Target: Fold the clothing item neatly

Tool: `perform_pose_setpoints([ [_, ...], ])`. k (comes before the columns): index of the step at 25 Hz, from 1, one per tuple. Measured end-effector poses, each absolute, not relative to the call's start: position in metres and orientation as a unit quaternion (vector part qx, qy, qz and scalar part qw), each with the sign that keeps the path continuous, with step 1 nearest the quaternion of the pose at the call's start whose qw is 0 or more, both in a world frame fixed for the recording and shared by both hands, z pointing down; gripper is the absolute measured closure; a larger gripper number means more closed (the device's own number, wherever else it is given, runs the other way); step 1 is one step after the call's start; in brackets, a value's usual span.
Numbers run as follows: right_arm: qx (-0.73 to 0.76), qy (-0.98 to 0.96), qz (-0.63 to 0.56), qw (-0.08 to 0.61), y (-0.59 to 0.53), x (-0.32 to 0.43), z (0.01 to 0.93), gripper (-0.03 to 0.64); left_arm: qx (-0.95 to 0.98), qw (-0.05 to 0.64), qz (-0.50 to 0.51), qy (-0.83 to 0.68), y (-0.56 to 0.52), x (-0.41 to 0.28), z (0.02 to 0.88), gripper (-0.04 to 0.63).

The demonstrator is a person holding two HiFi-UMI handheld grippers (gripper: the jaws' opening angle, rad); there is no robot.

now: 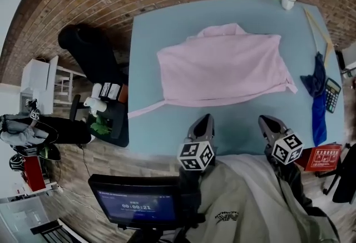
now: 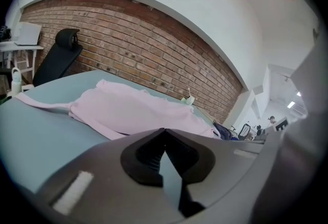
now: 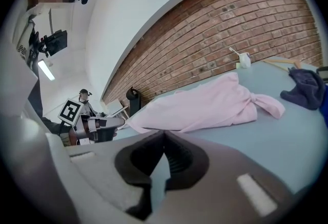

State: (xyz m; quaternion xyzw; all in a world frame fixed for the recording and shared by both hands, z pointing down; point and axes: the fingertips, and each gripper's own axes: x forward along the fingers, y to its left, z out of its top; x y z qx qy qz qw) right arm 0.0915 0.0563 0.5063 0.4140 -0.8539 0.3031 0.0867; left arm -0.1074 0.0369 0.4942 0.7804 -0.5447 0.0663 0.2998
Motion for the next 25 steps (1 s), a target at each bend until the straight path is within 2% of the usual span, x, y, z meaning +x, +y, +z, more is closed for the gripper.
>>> perform_pose_setpoints([
  [12,0.389,-0.863,0.305,0.105,0.056,0.058,0.512,0.615,0.799,0.269,0.095,-0.529,0.040,-0.111,0.490,0.588],
  [25,0.411,-0.856,0.294,0.111,0.053,0.080,0.515,0.615,0.800,0.271,0.103,-0.526,0.035,-0.097,0.499,0.588],
])
